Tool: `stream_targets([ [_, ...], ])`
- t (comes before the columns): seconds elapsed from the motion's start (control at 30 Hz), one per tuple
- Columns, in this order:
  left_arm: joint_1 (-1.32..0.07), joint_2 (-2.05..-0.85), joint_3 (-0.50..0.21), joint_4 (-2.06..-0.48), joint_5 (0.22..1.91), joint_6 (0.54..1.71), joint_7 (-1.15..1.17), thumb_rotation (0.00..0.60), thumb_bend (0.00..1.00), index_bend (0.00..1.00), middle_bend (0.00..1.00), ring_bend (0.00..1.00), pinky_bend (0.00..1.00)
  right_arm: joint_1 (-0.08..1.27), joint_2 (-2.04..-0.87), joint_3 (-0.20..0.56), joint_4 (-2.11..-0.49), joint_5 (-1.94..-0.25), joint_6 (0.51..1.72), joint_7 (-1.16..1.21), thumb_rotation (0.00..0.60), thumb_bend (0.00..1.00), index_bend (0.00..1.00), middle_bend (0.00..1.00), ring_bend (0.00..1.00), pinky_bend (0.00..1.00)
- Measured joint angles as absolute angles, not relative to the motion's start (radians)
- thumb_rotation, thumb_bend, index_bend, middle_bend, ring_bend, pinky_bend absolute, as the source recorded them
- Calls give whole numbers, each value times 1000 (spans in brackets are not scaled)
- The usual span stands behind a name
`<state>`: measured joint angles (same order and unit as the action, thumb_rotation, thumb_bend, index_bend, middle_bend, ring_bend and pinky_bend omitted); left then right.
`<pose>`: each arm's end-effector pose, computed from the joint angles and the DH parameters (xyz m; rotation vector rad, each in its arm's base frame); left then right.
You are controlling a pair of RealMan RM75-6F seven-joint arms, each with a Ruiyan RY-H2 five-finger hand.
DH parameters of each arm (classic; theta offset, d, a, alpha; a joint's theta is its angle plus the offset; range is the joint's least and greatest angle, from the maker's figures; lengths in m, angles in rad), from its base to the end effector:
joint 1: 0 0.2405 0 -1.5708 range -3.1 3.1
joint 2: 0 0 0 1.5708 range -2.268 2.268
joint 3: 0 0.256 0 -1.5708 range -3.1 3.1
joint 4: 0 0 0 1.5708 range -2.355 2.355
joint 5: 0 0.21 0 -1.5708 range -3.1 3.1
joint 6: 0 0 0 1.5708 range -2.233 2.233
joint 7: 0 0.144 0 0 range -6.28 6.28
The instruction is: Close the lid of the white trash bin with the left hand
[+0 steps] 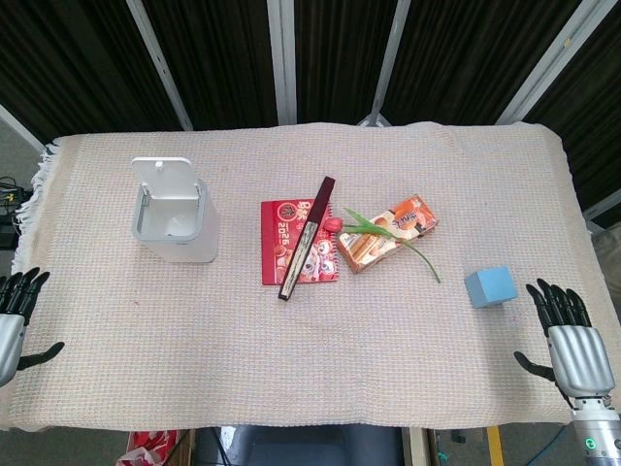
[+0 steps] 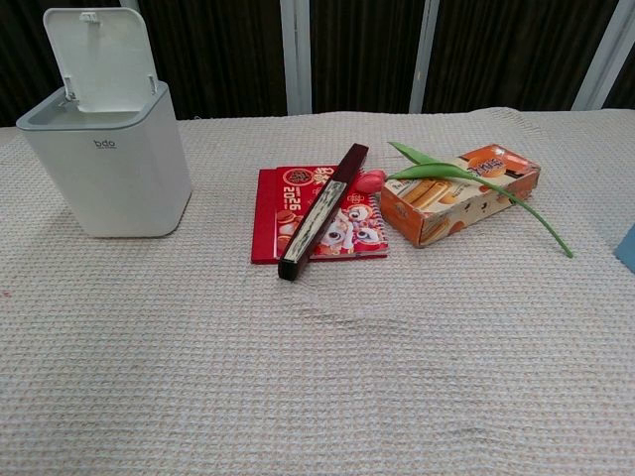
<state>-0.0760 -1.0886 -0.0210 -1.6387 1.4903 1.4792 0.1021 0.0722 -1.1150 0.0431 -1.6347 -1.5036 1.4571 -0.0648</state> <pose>-0.3136 0.1719 0.1623 -1.4255 -0.8563 -0.7942 -0.3106 -0.1752 0.1534 1.4178 -0.9003 0.8449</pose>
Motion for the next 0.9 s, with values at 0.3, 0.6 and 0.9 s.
stream_targets([
  [0.3, -76, -1087, -20, -1637, 1493, 1478, 99, 600, 113, 0, 0, 0, 0, 67, -1118, 49, -1634, -1499, 1470, -60, 600, 195, 0, 0, 0, 0],
  [0.6, -77, -1083, -21, -1641, 1485, 1470, 96, 600, 114, 0, 0, 0, 0, 68, -1117, 55, -1636, -1486, 1467, -48, 600, 195, 0, 0, 0, 0],
  [0.9, -73, -1075, -24, -1656, 1477, 1474, 104, 600, 121, 0, 0, 0, 6, 62, -1113, 65, -1632, -1487, 1487, -23, 600, 194, 0, 0, 0, 0],
])
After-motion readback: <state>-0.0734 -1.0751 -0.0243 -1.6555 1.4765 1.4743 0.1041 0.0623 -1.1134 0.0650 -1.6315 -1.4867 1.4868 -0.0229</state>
